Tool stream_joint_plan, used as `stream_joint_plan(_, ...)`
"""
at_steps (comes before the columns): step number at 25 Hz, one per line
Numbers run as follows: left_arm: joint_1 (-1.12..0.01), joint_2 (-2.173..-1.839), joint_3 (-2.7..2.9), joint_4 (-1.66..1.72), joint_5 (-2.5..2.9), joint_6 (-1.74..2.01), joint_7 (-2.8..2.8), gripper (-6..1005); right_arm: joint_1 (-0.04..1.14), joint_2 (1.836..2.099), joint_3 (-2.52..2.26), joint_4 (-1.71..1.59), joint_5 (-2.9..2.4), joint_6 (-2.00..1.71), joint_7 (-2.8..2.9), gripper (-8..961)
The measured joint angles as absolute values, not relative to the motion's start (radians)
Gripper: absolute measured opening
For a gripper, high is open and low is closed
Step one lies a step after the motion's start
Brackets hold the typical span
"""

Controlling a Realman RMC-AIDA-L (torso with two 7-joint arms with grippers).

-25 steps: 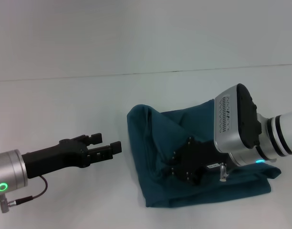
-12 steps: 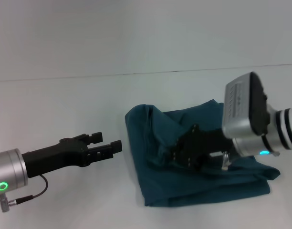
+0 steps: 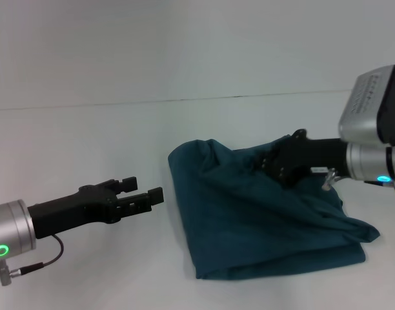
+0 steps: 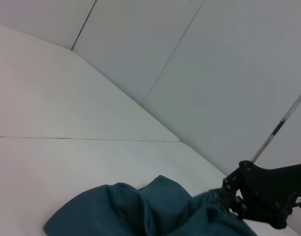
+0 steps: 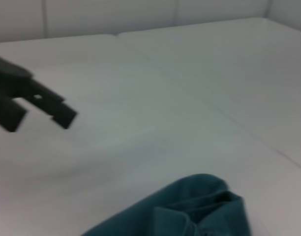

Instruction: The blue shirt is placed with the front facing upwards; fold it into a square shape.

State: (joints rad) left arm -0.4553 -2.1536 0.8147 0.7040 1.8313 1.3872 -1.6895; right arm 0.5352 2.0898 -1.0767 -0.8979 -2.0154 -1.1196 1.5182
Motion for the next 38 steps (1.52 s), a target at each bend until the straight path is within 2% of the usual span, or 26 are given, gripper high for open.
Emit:
stream_joint_plan(31, -0.469, -2.143, 0.801, 0.7, 1.83, 1.379, -1.698, 903, 0.538, 2.092, -1.026, -0.765, -1.934, -0.683, 1.578, 70)
stream_joint_plan(34, -0.469, -2.143, 0.801, 0.7, 1.83, 1.379, -1.698, 903, 0.534, 2.091, -1.022, -0.74, -1.89, -0.633, 1.58, 87)
stream_joint_plan(38, -0.469, -2.143, 0.797, 0.7, 1.833, 1.38, -1.698, 903, 0.517, 2.089, -1.022, -0.726, -1.835, -0.569, 1.581, 253)
